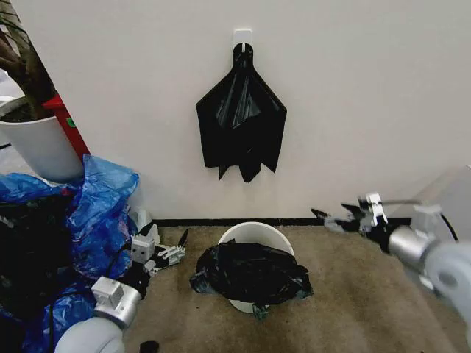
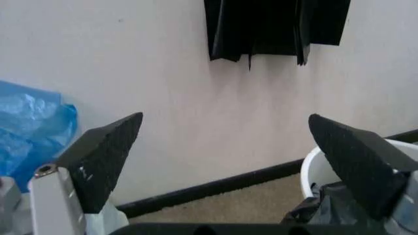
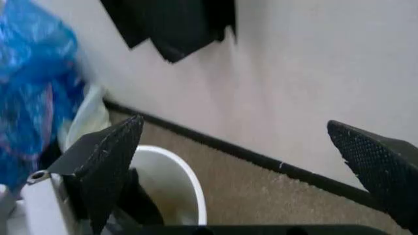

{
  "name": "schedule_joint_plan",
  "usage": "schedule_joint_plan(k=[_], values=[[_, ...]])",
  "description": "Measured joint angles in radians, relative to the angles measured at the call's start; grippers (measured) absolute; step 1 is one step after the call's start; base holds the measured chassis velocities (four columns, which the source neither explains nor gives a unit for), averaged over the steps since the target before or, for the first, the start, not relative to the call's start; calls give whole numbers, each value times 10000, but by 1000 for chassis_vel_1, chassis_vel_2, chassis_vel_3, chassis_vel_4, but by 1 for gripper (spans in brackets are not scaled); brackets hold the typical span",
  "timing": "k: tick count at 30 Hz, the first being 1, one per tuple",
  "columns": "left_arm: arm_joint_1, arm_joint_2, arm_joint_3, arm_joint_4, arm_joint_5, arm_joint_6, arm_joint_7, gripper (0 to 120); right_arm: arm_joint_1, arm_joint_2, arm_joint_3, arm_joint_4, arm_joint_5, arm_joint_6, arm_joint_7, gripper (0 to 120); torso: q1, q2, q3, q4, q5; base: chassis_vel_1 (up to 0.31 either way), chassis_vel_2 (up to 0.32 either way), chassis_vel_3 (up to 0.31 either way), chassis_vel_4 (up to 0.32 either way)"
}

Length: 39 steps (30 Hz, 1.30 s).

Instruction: Place the garbage bag over the trash bin.

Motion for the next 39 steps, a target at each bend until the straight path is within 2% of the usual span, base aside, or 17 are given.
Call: schedule_joint_plan(k=[1,2,6,7,9,12,13,15,16,18,20,21,22,23,27,30,39], values=[[62,-84,-30,-8,118,-90,41,100,530,-104,-517,-278,-40,1,-50,100,1,0,0,-2,1,0,0,0,0],[62,-84,-30,-8,118,-90,41,100,530,-104,-517,-278,-40,1,-50,100,1,0,0,-2,1,0,0,0,0],[154,-322,-102,-182,332,-155,83,100,2700,-467,-3034,-1619,-806,15,-881,100,1,0,0,-9,5,0,0,0,0],[154,-322,-102,-182,332,-155,83,100,2700,-467,-3034,-1619,-806,15,-881,100,1,0,0,-9,5,0,0,0,0],[162,-406,-170,-258,427,-167,88,100,3727,-546,-4200,-2286,-1031,35,-1209,100,1,0,0,-3,-4,0,0,0,0],[108,-490,-304,-180,751,-396,104,100,4807,-546,-5725,-2810,-611,40,-1145,100,1,0,-1,-6,6,0,0,0,0],[108,-490,-304,-180,751,-396,104,100,4807,-546,-5725,-2810,-611,40,-1145,100,1,0,-1,-6,6,0,0,0,0],[61,-494,-390,-10,953,-641,171,100,5400,-547,-6605,-2977,-93,48,-890,100,1,0,0,-8,-3,0,0,0,0],[31,-493,-427,52,1011,-715,209,100,5750,-551,-7144,-3069,169,50,-713,100,1,0,-2,-8,-7,0,0,0,0],[-69,-474,-456,140,1005,-773,246,100,6788,-539,-8599,-3433,897,49,-159,100,1,-1,0,-6,7,0,0,0,0],[-157,-453,-411,182,944,-781,267,100,7937,-361,-9986,-3897,1665,71,487,100,1,0,-3,-8,-16,0,0,0,0],[-157,-453,-411,182,944,-781,267,100,7937,-361,-9986,-3897,1665,71,487,100,1,0,-3,-8,-16,0,0,0,0],[-170,-446,-384,191,913,-781,267,100,8175,-285,-10349,-4045,1808,71,635,100,1,0,-2,-8,-15,0,0,0,0],[-199,-428,-323,202,828,-781,269,100,8627,-79,-11081,-4444,2071,72,850,100,1,-1,-1,-6,5,0,0,0,0],[-273,-315,-337,211,602,-770,270,100,9276,430,-12417,-5631,2424,80,874,100,1,-1,-1,-4,5,0,0,0,0],[-295,-278,-379,211,546,-748,275,100,9413,562,-12832,-6014,2422,83,751,100,1,0,-1,-11,-2,0,0,0,0],[-357,-353,-240,246,485,-719,293,100,9803,1154,-13796,-6997,2548,91,591,100,0,-1,-1,-8,-1,0,0,0,0]])
